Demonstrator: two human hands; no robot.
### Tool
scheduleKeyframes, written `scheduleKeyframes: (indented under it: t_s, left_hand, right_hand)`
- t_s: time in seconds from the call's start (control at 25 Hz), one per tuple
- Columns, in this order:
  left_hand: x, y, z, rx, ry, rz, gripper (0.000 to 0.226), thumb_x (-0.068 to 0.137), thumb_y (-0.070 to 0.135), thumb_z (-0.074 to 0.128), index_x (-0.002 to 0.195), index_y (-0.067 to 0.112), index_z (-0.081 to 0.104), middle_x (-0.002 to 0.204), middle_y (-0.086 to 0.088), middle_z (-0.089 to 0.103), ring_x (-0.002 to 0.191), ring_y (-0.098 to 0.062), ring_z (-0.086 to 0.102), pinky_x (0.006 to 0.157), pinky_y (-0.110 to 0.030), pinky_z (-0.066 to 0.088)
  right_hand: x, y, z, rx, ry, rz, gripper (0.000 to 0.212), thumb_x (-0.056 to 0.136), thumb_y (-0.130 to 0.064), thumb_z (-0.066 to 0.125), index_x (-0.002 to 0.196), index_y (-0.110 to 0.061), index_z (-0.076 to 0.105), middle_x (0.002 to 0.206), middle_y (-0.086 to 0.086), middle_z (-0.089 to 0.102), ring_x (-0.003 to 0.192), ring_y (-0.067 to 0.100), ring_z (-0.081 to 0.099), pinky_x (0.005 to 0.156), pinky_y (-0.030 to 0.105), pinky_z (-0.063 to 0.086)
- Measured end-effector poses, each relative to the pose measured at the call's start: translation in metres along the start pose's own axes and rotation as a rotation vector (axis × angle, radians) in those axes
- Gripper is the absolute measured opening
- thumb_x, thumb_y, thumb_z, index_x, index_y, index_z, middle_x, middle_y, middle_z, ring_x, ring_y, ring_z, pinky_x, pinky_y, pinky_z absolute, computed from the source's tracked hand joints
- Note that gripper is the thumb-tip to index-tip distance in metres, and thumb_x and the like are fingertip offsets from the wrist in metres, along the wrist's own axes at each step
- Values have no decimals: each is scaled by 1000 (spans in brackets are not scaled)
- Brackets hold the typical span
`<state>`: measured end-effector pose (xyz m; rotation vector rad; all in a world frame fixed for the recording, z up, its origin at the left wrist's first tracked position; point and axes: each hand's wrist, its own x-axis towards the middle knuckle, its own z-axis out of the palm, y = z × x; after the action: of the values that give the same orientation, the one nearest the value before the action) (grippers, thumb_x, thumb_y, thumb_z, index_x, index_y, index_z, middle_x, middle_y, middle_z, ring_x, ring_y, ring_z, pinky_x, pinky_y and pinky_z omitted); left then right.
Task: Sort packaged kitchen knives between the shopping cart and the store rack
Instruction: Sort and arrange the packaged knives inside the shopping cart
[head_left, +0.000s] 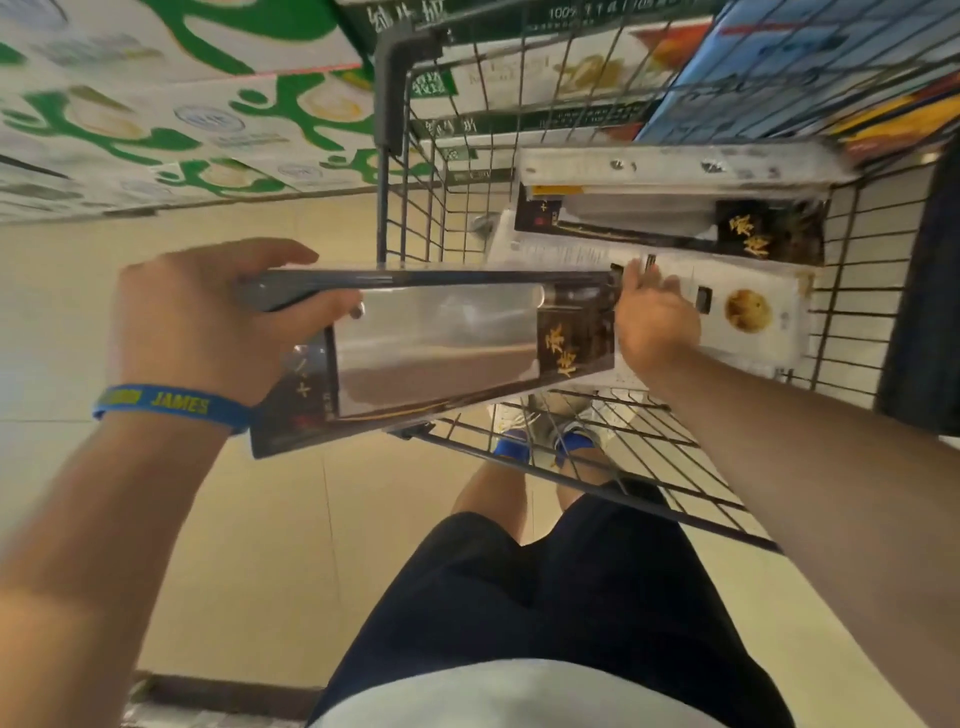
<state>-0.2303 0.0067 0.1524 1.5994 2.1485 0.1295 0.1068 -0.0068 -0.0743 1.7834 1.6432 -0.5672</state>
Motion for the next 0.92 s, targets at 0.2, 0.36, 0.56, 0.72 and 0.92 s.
scheduleKeyframes:
  t_s: [0.2,0.36,0.56,0.72,0.92]
  left_hand:
    - [-8,5,-71,-102,24,10,51,56,89,68,100,63,62,86,22,71,76,-7,70,68,-34,60]
    - [-11,27,-89,-79,-50,58,69,53,98,54,111,60,55,77,15,69,66,-20,68,72,-46,60]
    - [-13,31,-104,-5,-64,63,50,61,86,62,101,57,61,92,14,71,88,-18,69,87,-45,57]
    - [-18,43,-102,247,0,131,56,68,72,68,108,33,75,103,-9,76,91,-34,69,85,-42,56]
    - [-40,64,-40,443,-134,235,35,91,43,65,118,21,69,98,-13,73,89,-37,66,73,-40,52]
  right_hand:
    - [-29,30,-42,315,-2,252,18,95,-25,64,105,-14,73,103,11,70,95,29,67,67,33,42]
    - [-63,46,-79,477,29,298,22,97,-33,59,97,-17,74,87,6,68,77,24,62,69,34,53]
    - [-93,58,-109,627,94,343,24,100,-25,55,97,-8,72,87,9,69,73,20,62,58,31,51]
    - [-102,38,-88,573,-180,195,63,99,-61,44,135,-13,61,129,15,64,116,34,62,91,41,51]
    - [-107,20,-24,332,-368,87,93,80,-74,66,149,-15,45,147,18,46,130,39,51,105,48,48]
